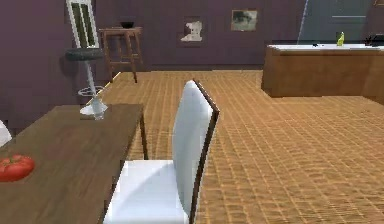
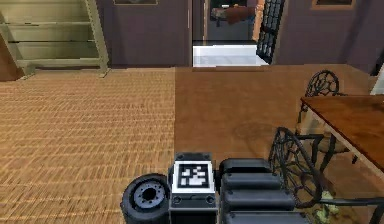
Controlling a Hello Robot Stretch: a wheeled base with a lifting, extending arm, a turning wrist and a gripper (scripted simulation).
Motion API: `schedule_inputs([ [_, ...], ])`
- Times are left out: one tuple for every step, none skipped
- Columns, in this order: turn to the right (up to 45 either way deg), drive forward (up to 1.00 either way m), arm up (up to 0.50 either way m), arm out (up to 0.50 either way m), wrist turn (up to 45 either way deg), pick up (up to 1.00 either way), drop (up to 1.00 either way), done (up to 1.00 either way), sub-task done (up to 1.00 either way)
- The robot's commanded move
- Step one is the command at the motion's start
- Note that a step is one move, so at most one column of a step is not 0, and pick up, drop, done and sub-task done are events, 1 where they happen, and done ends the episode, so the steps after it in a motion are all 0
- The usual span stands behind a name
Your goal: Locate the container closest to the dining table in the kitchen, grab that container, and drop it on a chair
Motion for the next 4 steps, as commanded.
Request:
schedule_inputs([
  [45.0,0.0,0.0,0.0,0.0,0.0,0.0,0.0,0.0],
  [33.0,0.0,0.0,0.0,0.0,0.0,0.0,0.0,0.0],
  [45.0,0.0,0.0,0.0,0.0,0.0,0.0,0.0,0.0],
  [45.0,0.0,0.0,0.0,0.0,0.0,0.0,0.0,0.0],
])
